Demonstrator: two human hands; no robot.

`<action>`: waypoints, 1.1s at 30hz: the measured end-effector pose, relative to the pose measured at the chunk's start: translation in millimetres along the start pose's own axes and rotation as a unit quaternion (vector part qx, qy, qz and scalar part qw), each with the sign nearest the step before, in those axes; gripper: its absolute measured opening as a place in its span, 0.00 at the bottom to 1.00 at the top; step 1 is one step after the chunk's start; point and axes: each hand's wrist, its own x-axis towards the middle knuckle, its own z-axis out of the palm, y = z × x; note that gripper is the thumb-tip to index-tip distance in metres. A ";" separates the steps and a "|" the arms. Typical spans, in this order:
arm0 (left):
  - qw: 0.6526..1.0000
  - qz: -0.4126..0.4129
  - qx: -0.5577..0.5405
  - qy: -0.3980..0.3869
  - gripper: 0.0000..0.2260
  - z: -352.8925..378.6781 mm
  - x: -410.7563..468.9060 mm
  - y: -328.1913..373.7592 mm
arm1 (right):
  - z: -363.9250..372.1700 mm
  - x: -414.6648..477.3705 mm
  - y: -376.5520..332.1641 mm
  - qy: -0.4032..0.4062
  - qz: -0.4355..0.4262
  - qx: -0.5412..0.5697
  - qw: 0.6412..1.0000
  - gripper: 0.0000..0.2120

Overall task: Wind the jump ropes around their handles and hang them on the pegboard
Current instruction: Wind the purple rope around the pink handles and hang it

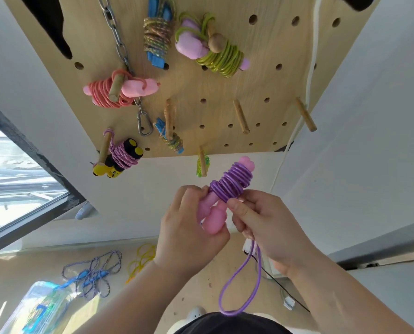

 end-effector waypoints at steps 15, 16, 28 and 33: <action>0.620 -0.347 -0.641 -0.292 0.30 36.8 -9.9 61.9 | -97.1 -23.8 17.7 -0.164 -0.007 0.119 0.979 0.13; 0.599 -0.345 -0.655 -0.304 0.31 41.9 -12.0 65.3 | -101.6 -25.6 19.2 -0.149 -0.009 0.130 0.980 0.17; 0.901 -0.314 -0.270 -0.131 0.11 94.6 -16.8 141.3 | -147.6 -39.8 29.4 -0.001 -0.006 0.044 0.999 0.07; 0.839 -0.387 -0.382 -0.017 0.18 98.2 -14.5 157.1 | -163.9 -45.0 27.7 -0.077 -0.034 0.025 0.996 0.08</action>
